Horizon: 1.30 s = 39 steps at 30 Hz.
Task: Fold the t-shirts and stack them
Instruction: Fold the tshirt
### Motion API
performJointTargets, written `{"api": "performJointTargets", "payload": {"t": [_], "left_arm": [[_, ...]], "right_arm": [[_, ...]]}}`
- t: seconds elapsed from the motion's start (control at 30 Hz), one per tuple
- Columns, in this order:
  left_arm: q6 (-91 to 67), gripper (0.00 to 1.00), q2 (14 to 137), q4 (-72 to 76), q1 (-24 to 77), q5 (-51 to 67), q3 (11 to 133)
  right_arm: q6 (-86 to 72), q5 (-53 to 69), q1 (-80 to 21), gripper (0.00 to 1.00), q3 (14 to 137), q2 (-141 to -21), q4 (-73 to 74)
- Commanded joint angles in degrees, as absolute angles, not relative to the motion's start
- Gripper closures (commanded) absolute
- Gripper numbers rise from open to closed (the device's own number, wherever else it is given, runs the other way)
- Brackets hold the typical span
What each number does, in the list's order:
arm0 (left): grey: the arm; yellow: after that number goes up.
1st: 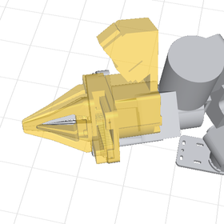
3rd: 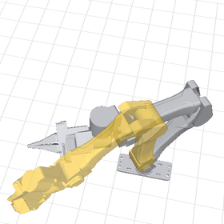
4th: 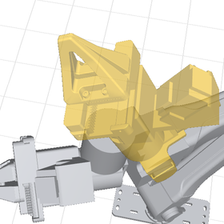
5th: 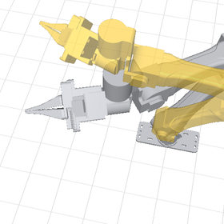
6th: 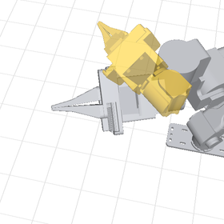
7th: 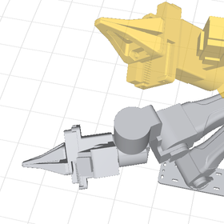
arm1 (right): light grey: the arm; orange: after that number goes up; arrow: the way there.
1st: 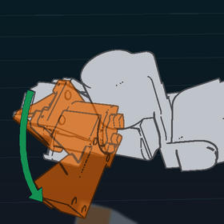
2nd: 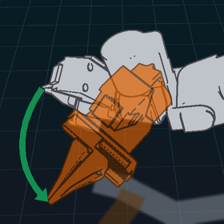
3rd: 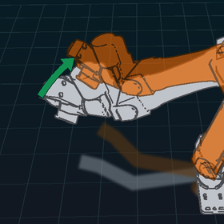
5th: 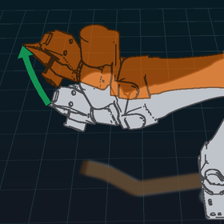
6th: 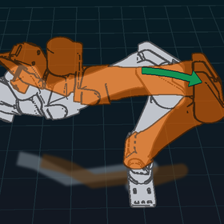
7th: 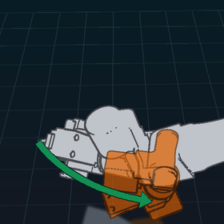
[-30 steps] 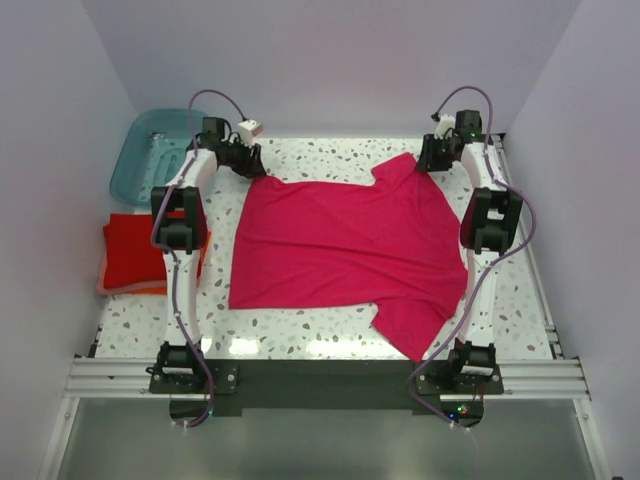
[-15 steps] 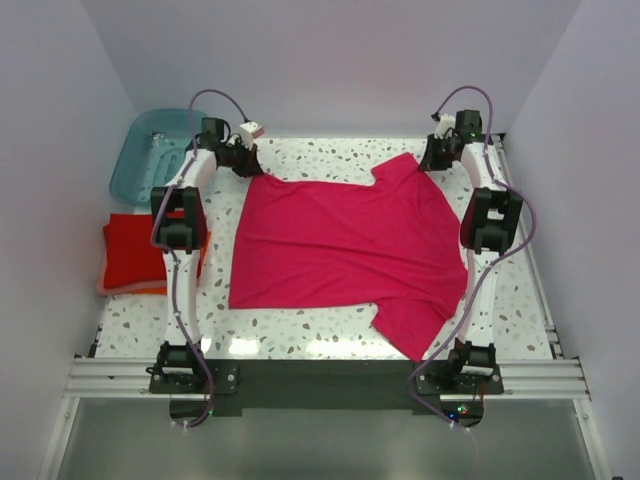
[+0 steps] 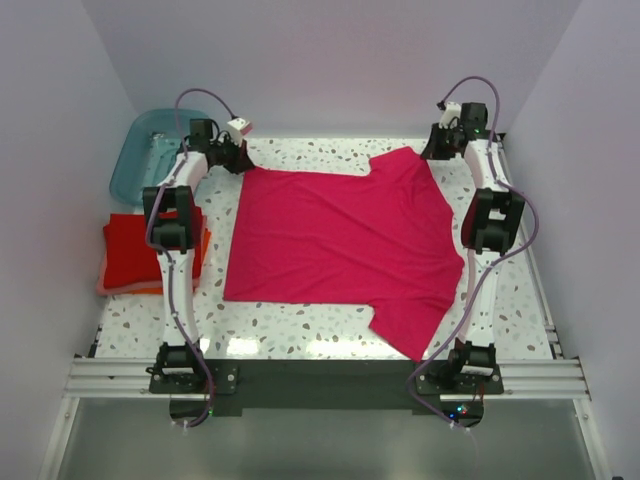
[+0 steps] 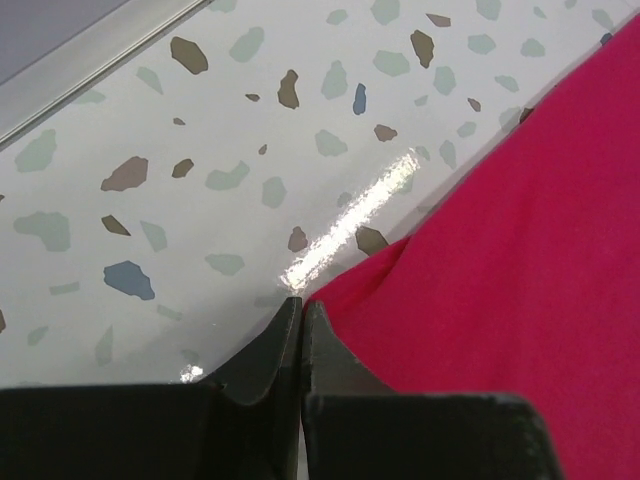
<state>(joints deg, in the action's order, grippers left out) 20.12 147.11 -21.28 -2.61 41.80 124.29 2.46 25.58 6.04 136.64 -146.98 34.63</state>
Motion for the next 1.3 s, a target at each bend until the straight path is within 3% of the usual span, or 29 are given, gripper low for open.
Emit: {"api": "performJointTargets", "payload": {"t": [0.0, 0.43, 1.27], "left_arm": [[22.8, 1.00, 141.3, -18.3, -2.9, 43.5, 121.5], [25.4, 1.00, 128.8, -9.0, -3.6, 46.8, 107.6], [51.9, 1.00, 113.2, -22.2, -6.7, 48.9, 84.0]], "right_arm": [[1.8, 28.2, 6.3, 1.00, 137.6, -142.5, 31.6], [6.7, 31.6, 6.5, 1.00, 129.6, -134.7, 33.8], [21.5, 35.9, 9.1, 1.00, 104.9, -117.5, 45.0]]}}
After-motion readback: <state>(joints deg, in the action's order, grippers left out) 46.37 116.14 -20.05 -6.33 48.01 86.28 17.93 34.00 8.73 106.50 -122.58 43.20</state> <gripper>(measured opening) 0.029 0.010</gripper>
